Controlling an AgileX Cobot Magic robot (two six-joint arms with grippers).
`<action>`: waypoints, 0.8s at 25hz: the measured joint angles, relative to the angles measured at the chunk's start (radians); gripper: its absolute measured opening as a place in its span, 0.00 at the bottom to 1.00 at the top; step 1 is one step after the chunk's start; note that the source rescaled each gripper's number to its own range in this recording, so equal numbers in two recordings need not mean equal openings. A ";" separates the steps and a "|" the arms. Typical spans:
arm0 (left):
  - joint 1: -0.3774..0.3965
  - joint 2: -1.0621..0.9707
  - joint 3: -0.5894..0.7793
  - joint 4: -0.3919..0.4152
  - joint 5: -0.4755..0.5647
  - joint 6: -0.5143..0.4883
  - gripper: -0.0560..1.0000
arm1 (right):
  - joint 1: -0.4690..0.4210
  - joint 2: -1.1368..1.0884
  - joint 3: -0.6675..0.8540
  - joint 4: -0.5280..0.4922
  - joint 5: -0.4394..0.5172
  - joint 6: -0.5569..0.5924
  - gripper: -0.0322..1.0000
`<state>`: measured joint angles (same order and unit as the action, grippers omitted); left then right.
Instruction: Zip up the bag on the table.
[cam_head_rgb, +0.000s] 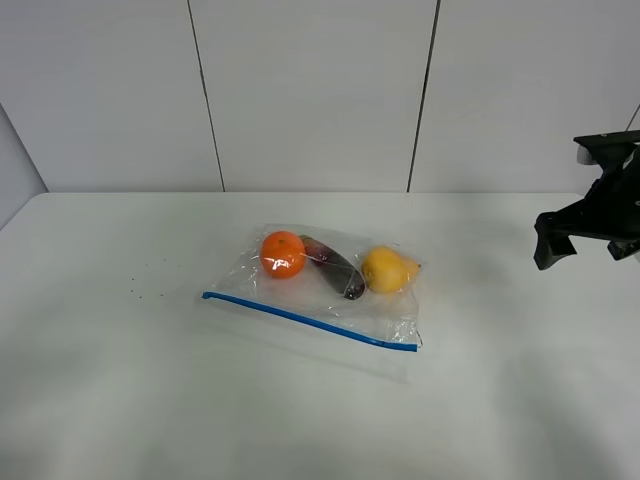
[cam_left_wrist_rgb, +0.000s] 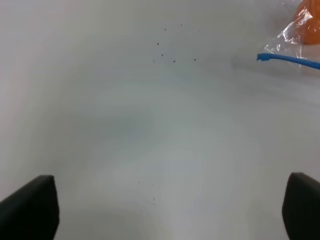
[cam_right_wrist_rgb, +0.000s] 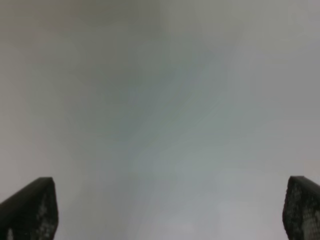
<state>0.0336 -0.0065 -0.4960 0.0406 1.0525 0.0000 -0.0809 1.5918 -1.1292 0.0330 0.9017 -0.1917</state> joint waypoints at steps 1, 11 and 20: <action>0.000 0.000 0.000 0.000 0.000 0.000 1.00 | 0.000 -0.029 0.014 0.023 -0.013 -0.022 1.00; 0.000 0.000 0.000 0.000 0.000 0.000 1.00 | 0.000 -0.355 0.218 0.159 -0.147 -0.131 1.00; 0.000 0.000 0.000 0.000 0.000 0.000 1.00 | 0.147 -0.634 0.292 0.131 -0.073 -0.176 1.00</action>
<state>0.0336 -0.0065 -0.4960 0.0406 1.0525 0.0000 0.0663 0.9581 -0.8374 0.1642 0.8285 -0.3681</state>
